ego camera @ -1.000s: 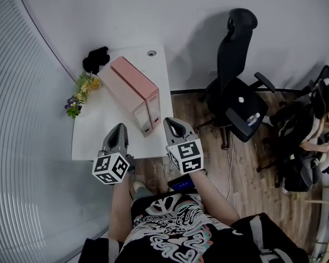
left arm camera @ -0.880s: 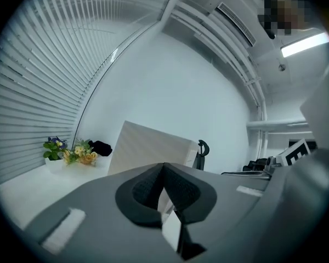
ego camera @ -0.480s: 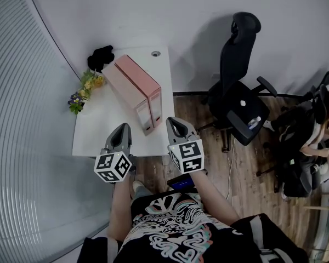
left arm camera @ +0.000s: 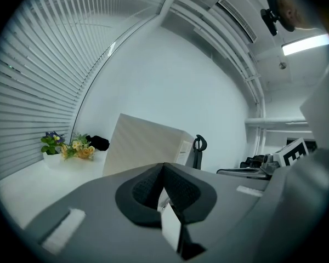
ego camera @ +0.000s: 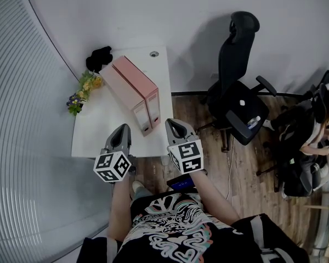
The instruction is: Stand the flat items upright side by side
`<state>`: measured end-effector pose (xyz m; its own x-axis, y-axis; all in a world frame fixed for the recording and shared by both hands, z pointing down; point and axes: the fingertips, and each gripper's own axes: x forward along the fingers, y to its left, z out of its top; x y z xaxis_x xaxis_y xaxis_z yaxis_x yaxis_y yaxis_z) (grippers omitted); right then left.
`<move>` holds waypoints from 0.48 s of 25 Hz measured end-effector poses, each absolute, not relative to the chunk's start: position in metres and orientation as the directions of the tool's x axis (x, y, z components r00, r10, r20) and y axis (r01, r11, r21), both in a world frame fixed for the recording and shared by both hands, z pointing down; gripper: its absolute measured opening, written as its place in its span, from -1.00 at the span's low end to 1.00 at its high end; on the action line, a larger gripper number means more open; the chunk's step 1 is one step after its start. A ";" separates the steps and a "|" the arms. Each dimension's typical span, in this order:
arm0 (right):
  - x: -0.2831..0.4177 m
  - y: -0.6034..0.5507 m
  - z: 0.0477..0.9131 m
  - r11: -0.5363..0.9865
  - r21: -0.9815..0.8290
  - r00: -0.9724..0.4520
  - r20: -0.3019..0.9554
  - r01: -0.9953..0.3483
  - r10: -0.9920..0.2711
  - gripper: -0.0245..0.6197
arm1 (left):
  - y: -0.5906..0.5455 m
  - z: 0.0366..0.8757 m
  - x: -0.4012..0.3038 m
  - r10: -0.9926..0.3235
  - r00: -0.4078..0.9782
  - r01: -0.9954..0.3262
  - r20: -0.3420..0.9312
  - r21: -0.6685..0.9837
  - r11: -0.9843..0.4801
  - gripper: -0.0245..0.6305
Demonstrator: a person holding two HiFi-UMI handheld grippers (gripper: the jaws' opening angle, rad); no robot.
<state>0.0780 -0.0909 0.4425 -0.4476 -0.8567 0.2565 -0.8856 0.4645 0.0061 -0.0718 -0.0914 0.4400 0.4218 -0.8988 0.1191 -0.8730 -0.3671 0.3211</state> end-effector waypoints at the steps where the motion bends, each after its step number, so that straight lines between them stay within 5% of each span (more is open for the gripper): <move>1: 0.078 -0.091 0.442 0.466 0.005 -0.449 0.256 -0.885 -0.856 -0.93 | -0.091 0.440 -0.070 -0.898 0.424 -0.873 0.121 0.319 -0.369 -0.93; 12: 0.084 -0.094 0.446 0.459 0.005 -0.442 0.259 -0.888 -0.859 -0.93 | -0.091 0.447 -0.070 -0.898 0.418 -0.876 0.139 0.325 -0.357 -0.93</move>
<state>0.0842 -0.0941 0.4460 -0.4420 -0.8587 0.2593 -0.8885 0.4589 0.0055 -0.0703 -0.0911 0.4468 0.4180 -0.8977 0.1394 -0.8757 -0.3574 0.3246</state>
